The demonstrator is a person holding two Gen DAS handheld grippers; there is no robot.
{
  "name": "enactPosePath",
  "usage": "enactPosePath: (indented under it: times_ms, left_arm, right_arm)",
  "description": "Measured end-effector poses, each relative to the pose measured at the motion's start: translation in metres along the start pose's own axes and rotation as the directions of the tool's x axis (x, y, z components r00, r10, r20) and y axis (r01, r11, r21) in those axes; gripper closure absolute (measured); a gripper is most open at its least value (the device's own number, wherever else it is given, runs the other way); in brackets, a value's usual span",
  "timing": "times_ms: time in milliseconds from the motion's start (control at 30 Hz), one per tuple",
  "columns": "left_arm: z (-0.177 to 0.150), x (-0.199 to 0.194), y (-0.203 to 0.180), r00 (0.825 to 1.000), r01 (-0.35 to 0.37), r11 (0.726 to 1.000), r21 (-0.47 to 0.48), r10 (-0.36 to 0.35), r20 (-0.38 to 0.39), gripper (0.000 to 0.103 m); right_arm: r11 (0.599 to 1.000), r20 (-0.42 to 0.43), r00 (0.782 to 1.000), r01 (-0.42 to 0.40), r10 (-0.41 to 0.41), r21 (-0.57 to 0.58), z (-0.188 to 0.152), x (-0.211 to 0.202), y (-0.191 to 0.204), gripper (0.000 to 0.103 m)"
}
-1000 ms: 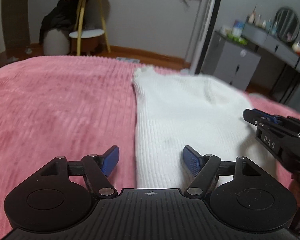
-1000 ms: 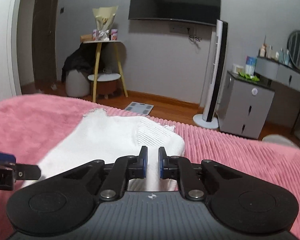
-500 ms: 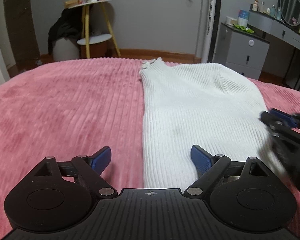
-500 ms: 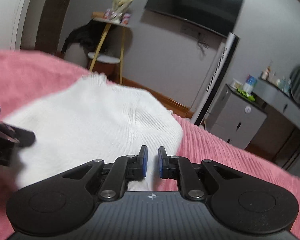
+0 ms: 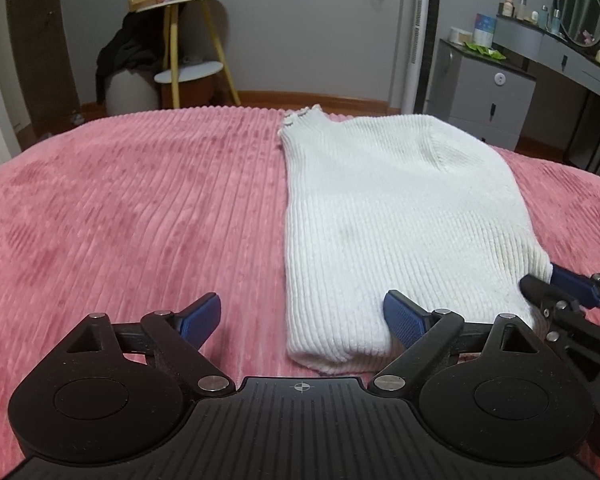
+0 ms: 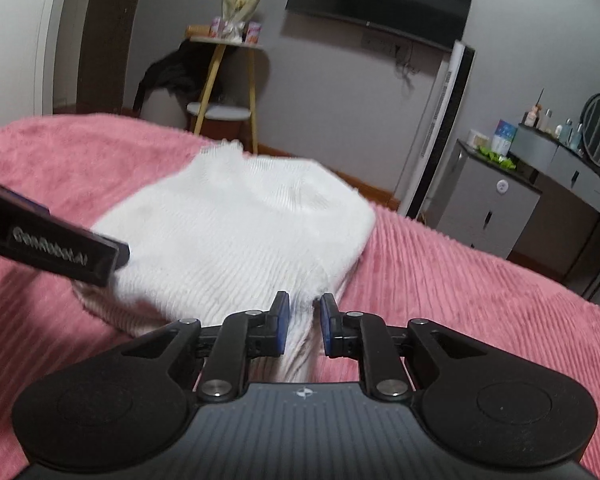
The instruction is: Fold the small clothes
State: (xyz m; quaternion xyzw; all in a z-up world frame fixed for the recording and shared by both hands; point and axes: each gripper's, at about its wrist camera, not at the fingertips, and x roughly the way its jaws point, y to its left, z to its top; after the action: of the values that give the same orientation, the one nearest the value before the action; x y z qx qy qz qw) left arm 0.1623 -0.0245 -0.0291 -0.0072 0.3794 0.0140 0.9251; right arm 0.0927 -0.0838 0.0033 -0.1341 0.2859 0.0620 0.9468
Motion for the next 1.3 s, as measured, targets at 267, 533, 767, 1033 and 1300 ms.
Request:
enactPosePath:
  times_ms: [267, 533, 767, 1033, 1300]
  left_arm:
    - [-0.006, 0.012, -0.002, 1.000, -0.002, 1.000, 0.016, 0.002, -0.011, 0.006]
    - [-0.011, 0.014, 0.012, 0.996, 0.017, 0.997, -0.069, -0.023, -0.092, 0.003]
    - [-0.039, -0.023, 0.019, 0.985, -0.037, 0.999, 0.015, 0.039, -0.168, 0.004]
    - [-0.076, -0.056, 0.043, 0.972, -0.037, 0.990, -0.135, 0.004, -0.237, 0.002]
    - [-0.057, -0.072, 0.034, 0.971, -0.052, 0.995, -0.084, 0.030, -0.239, 0.001]
  right_arm:
    - [0.997, -0.048, 0.999, 0.013, -0.016, -0.070, -0.007, 0.018, 0.007, 0.088]
    - [0.993, -0.097, 0.995, -0.021, 0.010, -0.118, -0.003, 0.019, 0.002, 0.084]
    - [0.997, -0.204, 0.976, 0.071, -0.077, -0.037, 0.003, -0.019, -0.008, 0.035]
    - [0.988, -0.388, 0.920, 0.004, 0.057, 0.155, -0.022, -0.051, -0.005, 0.004]
    - [0.977, -0.296, 0.952, -0.019, 0.082, 0.210, 0.005, -0.081, -0.001, 0.004]
